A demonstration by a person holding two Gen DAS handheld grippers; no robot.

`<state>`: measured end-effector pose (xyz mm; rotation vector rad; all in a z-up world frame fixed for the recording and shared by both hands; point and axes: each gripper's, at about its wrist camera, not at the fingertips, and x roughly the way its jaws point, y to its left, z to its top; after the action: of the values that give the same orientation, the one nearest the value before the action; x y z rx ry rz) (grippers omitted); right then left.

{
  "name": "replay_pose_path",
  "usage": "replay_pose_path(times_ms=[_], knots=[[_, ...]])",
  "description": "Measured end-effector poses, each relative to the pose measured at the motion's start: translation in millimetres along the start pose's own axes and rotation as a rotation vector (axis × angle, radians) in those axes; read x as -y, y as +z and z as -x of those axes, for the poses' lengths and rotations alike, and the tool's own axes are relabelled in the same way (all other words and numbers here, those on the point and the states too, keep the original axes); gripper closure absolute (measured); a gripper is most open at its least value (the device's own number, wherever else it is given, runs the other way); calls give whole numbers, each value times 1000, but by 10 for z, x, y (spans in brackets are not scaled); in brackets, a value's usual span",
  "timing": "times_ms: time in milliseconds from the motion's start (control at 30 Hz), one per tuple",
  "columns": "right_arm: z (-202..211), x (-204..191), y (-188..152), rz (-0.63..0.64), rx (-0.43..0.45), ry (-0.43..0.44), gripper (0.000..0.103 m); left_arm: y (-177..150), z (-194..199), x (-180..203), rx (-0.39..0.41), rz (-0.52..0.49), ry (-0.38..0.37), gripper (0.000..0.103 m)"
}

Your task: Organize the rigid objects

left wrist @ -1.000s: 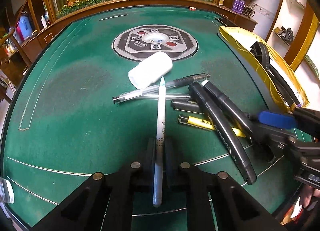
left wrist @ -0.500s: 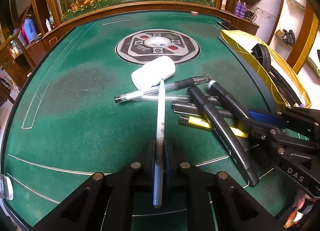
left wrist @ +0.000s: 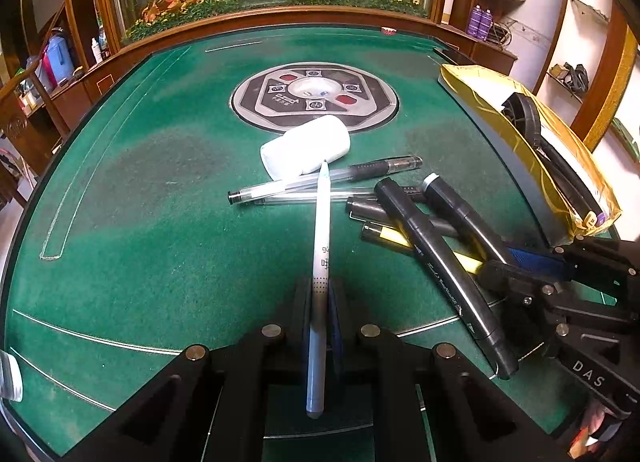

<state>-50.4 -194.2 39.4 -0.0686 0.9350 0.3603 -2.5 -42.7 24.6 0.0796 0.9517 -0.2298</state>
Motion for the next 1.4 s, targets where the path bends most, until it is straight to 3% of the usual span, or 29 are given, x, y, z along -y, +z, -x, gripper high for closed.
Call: replay_pose_path(times_ms=[400, 800, 1233, 1400], knots=[[138, 69, -10, -62, 87, 56, 88, -12, 102, 29, 74, -7, 71, 95], [115, 193, -26, -124, 97, 115, 88, -9, 143, -40, 101, 30, 61, 95], [131, 197, -31, -136, 105, 64, 88, -28, 185, -78, 127, 48, 47, 95], [125, 175, -22, -124, 99, 40, 88, -5, 164, -115, 109, 63, -1, 95]])
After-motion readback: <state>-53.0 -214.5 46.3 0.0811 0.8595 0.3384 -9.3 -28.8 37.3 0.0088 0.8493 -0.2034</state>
